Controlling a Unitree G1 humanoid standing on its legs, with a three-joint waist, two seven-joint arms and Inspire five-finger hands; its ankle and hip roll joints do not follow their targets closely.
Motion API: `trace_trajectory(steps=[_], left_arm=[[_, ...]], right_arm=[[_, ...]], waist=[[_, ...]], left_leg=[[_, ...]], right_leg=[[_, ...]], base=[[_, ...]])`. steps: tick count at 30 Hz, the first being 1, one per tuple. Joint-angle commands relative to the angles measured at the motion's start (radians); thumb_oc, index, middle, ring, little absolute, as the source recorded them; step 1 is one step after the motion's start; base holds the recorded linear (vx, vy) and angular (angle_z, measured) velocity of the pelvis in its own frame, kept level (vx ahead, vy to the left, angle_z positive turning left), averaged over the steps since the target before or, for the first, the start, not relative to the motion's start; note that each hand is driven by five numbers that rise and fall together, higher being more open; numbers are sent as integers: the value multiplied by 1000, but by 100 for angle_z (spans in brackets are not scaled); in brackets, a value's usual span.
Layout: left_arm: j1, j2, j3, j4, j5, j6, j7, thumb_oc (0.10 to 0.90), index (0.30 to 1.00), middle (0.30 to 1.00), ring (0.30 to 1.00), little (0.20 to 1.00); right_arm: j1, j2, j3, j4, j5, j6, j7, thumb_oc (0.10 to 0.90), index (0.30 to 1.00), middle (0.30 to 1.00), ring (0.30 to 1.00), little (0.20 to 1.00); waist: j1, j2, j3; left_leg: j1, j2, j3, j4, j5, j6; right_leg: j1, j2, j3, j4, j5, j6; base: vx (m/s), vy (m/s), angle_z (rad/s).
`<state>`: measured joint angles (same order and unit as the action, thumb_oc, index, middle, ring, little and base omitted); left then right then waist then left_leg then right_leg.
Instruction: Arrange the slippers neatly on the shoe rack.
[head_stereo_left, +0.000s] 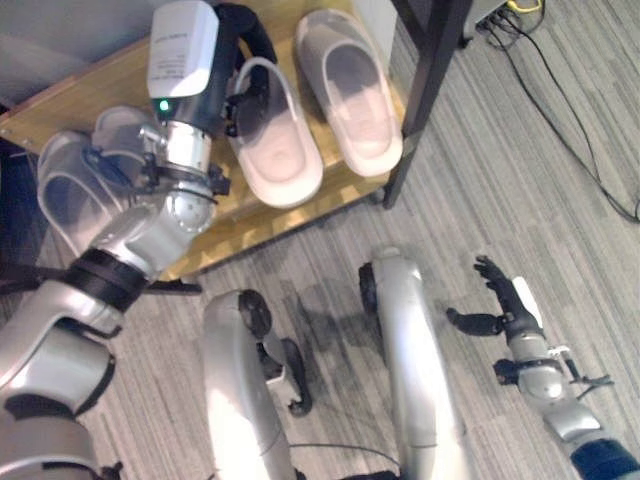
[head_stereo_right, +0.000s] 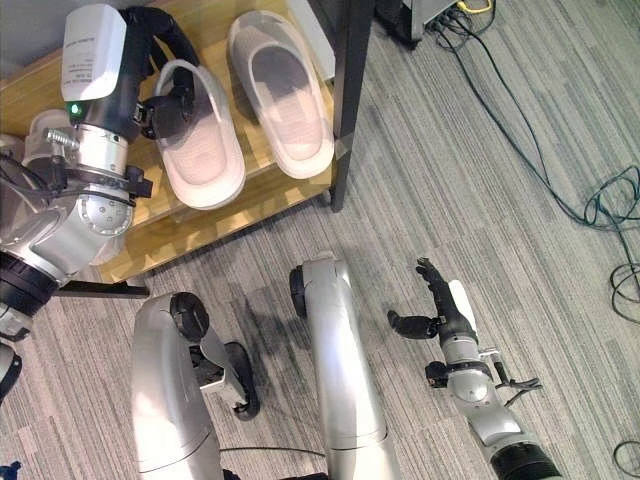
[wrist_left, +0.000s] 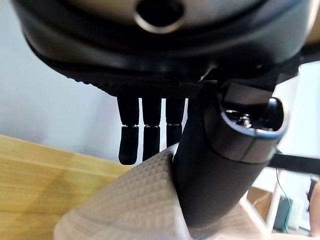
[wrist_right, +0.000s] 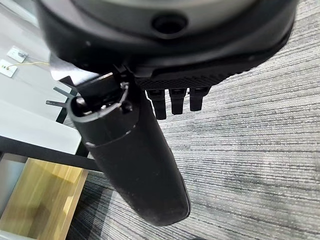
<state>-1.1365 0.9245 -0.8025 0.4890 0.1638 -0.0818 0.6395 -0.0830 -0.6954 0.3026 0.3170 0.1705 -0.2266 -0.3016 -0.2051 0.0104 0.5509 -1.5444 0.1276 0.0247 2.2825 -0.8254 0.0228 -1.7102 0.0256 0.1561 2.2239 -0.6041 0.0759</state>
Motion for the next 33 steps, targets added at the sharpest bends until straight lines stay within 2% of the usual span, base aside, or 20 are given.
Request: trace_trajectory(steps=[1,7,8,9,10,16,28,33], left_arm=[[-232,18,6,44,0,-22,18,400,300,300,300,300],[-279,-26,-36,118,3,-17,0,400,300,300,300,300],[-285,-34,-41,128,5,-16,-3,667,700,700,700,700],[-284,-41,-40,134,3,-15,-5,759,839,839,839,839],[-288,-45,-39,134,1,-16,-6,800,900,900,900,900],[-278,-48,-31,119,7,-18,-10,800,900,900,900,900],[-84,-35,83,-65,30,-40,-6,800,900,900,900,900],[-25,-1,133,-170,36,-56,-2,800,900,900,900,900]], right_arm=[[-28,-75,-30,-161,25,-90,-9,800,900,900,900,900],[-31,-80,-13,-163,37,-100,5,800,900,900,900,900],[-30,-81,-11,-164,37,-100,7,800,900,900,900,900],[-29,-81,-9,-166,38,-101,8,800,900,900,900,900],[-31,-82,-9,-168,38,-101,10,800,900,900,900,900],[-26,-84,-10,-180,43,-107,14,800,900,900,900,900],[-8,-97,-29,-197,20,-105,2,800,900,900,900,900],[-9,-105,-32,-204,0,-101,-1,800,900,900,900,900]], waist=[[11,-34,-31],[-3,-51,-31],[-5,-54,-31],[-3,-54,-31],[-4,-57,-31],[-2,-60,-31],[23,-65,-31],[31,-62,-31]], left_leg=[[-26,-34,-69,-30,13,40],[-26,-45,-58,-7,5,36],[-26,-47,-56,-3,4,35],[-26,-49,-60,4,1,33],[-26,-53,-56,4,1,33],[-26,-57,-51,17,-2,26],[-26,-71,-34,29,-9,9],[-26,-79,-23,23,-15,8]], right_leg=[[140,-57,68,30,-178,-39],[140,-63,88,60,-181,-38],[140,-65,91,66,-182,-39],[140,-62,91,72,-181,-39],[140,-65,95,76,-183,-39],[140,-69,101,95,-184,-41],[140,-81,109,130,-194,-55],[140,-92,112,133,-209,-62]], base=[[27,25,-3],[14,21,-1],[0,0,0],[0,0,0],[0,0,0],[1,5,1],[-1,-1,1],[0,-5,9]])
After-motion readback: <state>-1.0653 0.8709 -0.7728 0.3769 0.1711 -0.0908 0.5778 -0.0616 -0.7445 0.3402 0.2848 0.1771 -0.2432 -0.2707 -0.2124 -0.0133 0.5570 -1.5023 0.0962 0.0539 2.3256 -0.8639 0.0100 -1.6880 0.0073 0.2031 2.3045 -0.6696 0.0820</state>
